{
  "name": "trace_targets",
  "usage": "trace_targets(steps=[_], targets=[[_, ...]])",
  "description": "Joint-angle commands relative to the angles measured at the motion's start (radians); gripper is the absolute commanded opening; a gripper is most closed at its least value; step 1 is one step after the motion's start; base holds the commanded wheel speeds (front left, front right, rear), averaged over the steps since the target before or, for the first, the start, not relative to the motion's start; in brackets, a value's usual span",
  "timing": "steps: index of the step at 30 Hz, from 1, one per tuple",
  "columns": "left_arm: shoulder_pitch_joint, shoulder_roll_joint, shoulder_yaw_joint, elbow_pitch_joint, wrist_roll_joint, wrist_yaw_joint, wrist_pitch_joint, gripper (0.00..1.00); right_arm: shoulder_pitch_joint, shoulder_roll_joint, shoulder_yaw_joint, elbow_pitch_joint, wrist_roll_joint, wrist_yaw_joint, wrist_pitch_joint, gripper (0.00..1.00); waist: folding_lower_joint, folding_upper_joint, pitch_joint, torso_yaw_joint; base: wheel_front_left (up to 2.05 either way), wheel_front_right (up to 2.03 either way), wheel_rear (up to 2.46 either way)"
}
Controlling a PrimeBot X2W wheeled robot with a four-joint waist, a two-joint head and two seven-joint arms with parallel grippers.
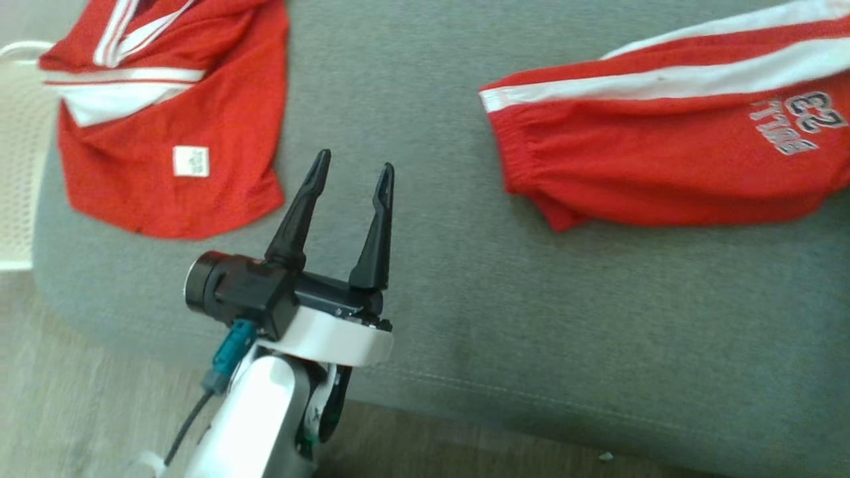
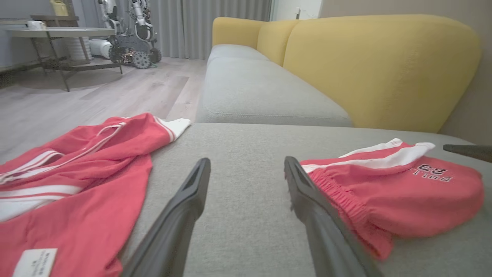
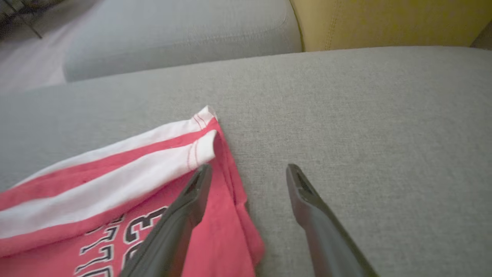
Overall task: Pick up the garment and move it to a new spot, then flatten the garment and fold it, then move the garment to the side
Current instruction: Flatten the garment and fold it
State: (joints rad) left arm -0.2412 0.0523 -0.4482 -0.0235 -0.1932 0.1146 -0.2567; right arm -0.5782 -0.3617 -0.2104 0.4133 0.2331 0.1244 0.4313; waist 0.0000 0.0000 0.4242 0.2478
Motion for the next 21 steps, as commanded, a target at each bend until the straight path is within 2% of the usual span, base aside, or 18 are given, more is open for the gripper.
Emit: trace_targets(steps=[1, 9, 10, 11, 12, 16, 21], targets=[[0.003, 0.002, 0.023, -0.035, 0.017, 0.002, -0.005, 1.0, -0.029, -0.033, 0.004, -0.005, -0.046, 0.006, 0.03, 1.0, 0.0, 0.0, 0.005, 0.035, 0.0, 0.0, 0.0], [0.015, -0.002, 0.004, -0.041, 0.008, 0.019, -0.005, 1.0, -0.057, -0.052, -0.002, 0.11, -0.071, 0.006, 0.188, 1.0, 0.0, 0.0, -0.007, 0.076, 0.0, 0.0, 0.0], [0.015, -0.002, 0.003, -0.041, 0.006, 0.022, -0.005, 1.0, -0.053, -0.048, -0.001, 0.114, -0.063, 0.006, 0.205, 0.73, 0.0, 0.0, -0.009, 0.076, 0.0, 0.0, 0.0], [0.015, -0.002, 0.003, -0.042, 0.006, 0.025, -0.005, 1.0, -0.051, -0.047, 0.001, 0.113, -0.057, 0.006, 0.214, 0.35, 0.0, 0.0, -0.01, 0.076, 0.0, 0.0, 0.0], [0.014, -0.002, 0.004, -0.043, 0.007, 0.028, -0.005, 1.0, -0.05, -0.047, 0.002, 0.109, -0.05, 0.006, 0.213, 0.0, 0.0, 0.0, -0.01, 0.075, 0.0, 0.0, 0.0], [0.012, -0.002, 0.013, -0.045, 0.013, 0.032, -0.005, 1.0, -0.053, -0.031, -0.019, 0.087, -0.023, 0.006, 0.176, 0.0, 0.0, 0.0, -0.015, 0.051, 0.0, 0.0, 0.0], [0.014, -0.002, 0.024, -0.044, 0.027, 0.021, -0.005, 1.0, -0.057, -0.022, -0.034, 0.052, 0.003, 0.006, 0.15, 0.0, 0.0, 0.0, -0.026, -0.014, 0.0, 0.0, 0.0]])
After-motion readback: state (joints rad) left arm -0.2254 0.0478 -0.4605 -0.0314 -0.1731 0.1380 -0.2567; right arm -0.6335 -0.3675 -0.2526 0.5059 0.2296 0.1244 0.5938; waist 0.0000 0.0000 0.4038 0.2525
